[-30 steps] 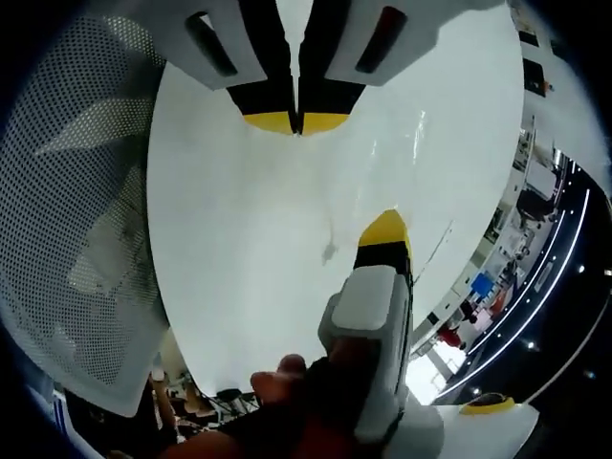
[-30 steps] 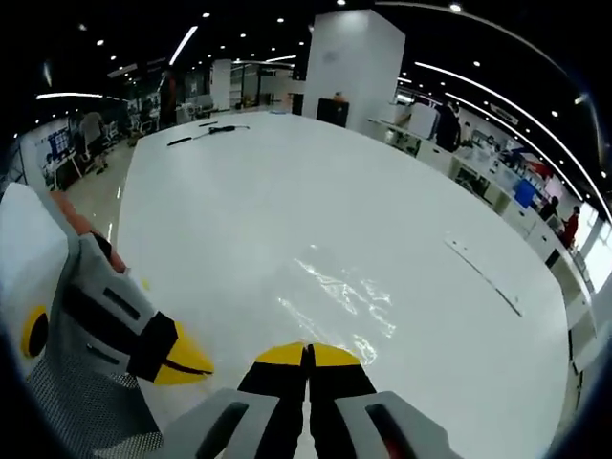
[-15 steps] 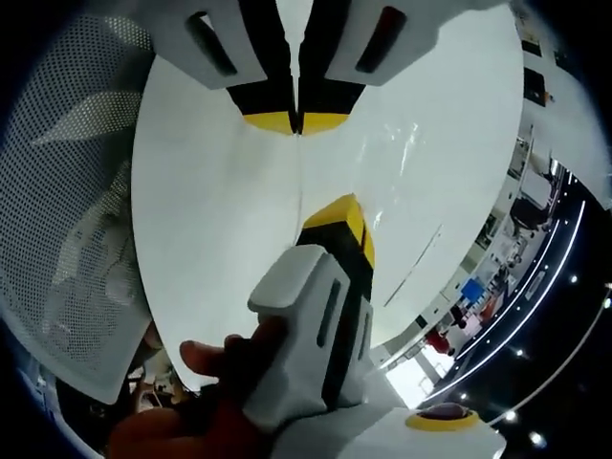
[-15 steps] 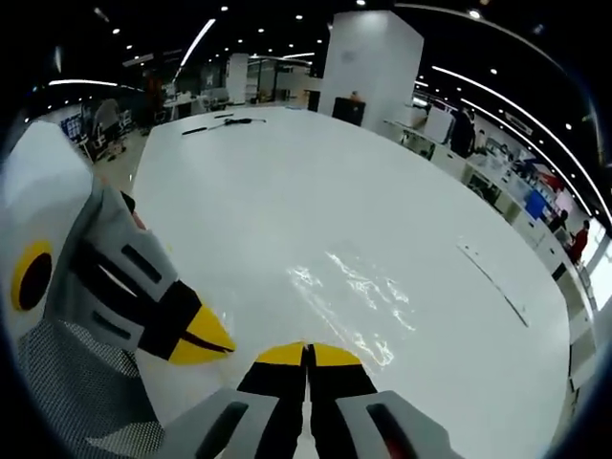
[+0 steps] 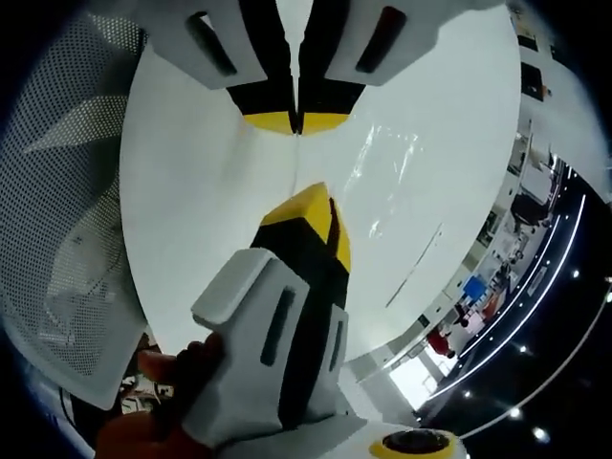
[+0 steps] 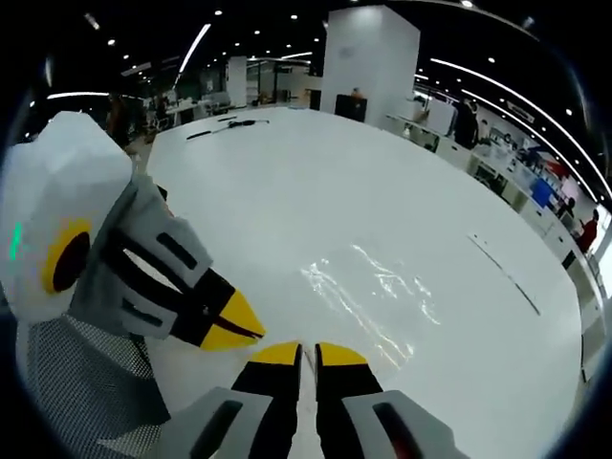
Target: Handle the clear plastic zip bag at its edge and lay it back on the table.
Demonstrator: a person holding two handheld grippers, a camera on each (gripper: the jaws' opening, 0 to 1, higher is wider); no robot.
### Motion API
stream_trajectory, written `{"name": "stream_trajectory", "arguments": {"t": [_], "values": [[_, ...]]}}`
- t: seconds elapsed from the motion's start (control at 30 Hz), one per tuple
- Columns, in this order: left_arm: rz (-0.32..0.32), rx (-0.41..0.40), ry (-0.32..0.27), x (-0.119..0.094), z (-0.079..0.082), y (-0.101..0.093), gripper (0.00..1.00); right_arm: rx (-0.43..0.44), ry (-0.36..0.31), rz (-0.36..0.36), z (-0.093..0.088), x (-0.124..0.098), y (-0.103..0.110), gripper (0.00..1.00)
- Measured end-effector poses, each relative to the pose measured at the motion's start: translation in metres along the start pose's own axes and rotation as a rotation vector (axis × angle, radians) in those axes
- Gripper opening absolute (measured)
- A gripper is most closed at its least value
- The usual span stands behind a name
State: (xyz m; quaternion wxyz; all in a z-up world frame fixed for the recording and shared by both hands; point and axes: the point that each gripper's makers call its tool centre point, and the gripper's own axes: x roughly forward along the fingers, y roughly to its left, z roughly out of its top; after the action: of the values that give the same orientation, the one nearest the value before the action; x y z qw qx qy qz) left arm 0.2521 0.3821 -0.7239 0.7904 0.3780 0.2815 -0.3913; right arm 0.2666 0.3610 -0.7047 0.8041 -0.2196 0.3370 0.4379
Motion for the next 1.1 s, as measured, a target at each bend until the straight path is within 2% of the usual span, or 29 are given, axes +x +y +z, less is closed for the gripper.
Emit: {"name": "stream_trajectory", "arguments": {"t": [0.4,0.6,0.73,0.8,0.97,1.1], "values": [[-0.040,0.022,0.020,0.023,-0.002,-0.003,0.00,0.071,-0.012,-0.048,-0.021,-0.019,-0.009,0.05],[-0.028,0.016,0.034,0.035,-0.002,-0.001,0.00,0.107,-0.012,-0.064,-0.033,-0.019,-0.010,0.06],[-0.032,-0.025,0.044,0.040,-0.001,-0.004,0.00,0.133,-0.019,-0.067,-0.041,-0.017,-0.011,0.06],[-0.046,-0.096,0.044,0.038,0.000,-0.008,0.00,0.155,-0.020,-0.068,-0.045,-0.016,-0.012,0.07],[-0.046,-0.176,0.041,0.036,0.000,-0.009,0.00,0.164,-0.015,-0.065,-0.046,-0.019,-0.010,0.07],[-0.057,-0.215,0.055,0.034,-0.007,-0.010,0.06,0.196,-0.019,-0.066,-0.048,-0.017,-0.011,0.08]]}}
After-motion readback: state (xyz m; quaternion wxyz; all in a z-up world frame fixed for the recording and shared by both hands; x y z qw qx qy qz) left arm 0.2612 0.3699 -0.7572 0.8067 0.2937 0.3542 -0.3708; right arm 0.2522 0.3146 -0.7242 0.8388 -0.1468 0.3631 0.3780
